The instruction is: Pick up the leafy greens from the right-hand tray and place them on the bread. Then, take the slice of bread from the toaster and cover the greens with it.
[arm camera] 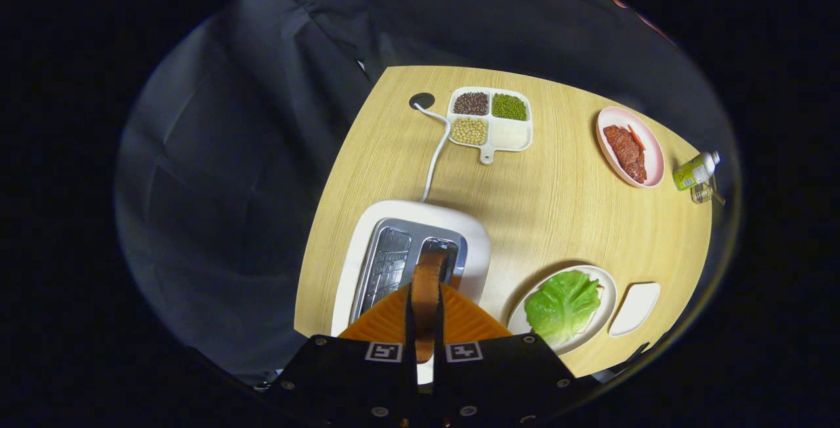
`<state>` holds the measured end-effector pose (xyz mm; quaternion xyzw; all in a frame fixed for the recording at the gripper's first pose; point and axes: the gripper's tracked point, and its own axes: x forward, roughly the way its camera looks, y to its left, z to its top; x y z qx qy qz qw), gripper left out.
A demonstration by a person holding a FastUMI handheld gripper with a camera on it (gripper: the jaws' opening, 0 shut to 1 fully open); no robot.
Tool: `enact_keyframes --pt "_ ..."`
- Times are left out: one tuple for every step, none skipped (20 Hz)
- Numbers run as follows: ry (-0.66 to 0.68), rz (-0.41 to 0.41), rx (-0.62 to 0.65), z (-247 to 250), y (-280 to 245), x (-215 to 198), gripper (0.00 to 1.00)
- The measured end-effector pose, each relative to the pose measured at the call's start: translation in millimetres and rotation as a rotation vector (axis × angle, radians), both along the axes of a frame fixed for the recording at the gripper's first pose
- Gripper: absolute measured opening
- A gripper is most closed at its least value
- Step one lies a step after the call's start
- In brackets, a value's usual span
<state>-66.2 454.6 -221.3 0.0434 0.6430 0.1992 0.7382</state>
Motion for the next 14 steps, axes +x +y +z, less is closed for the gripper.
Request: enact_keyframes --pt "-0.003 -0.015 0.02 5 -2 1 0.09" --pt "-0.012 -0.026 0.036 9 -4 4 0.08" --pt "-0.025 -0.045 0.056 17 -7 8 0.08" --pt "-0.034 -0.062 0.078 23 -10 9 0.08" --pt "-0.045 -0.085 0.104 31 -14 12 0.08" --pt "-0.052 -0.095 0.123 38 -18 13 0.08" --pt "-0.061 -0.108 0.151 46 -23 15 0.08" --pt "-0.062 -0.117 0.174 52 -28 15 0.08" --pt "-0.073 -0.13 0.204 60 -33 16 0.08" --pt "-0.078 -0.138 0.227 67 -37 17 0.08" --pt "-0.086 -0.148 0.257 74 -43 17 0.08" --pt "-0.095 -0.152 0.279 81 -48 18 0.08" --pt "-0.104 -0.158 0.296 85 -55 19 0.08" --pt "-0.114 -0.161 0.307 89 -64 18 0.08"
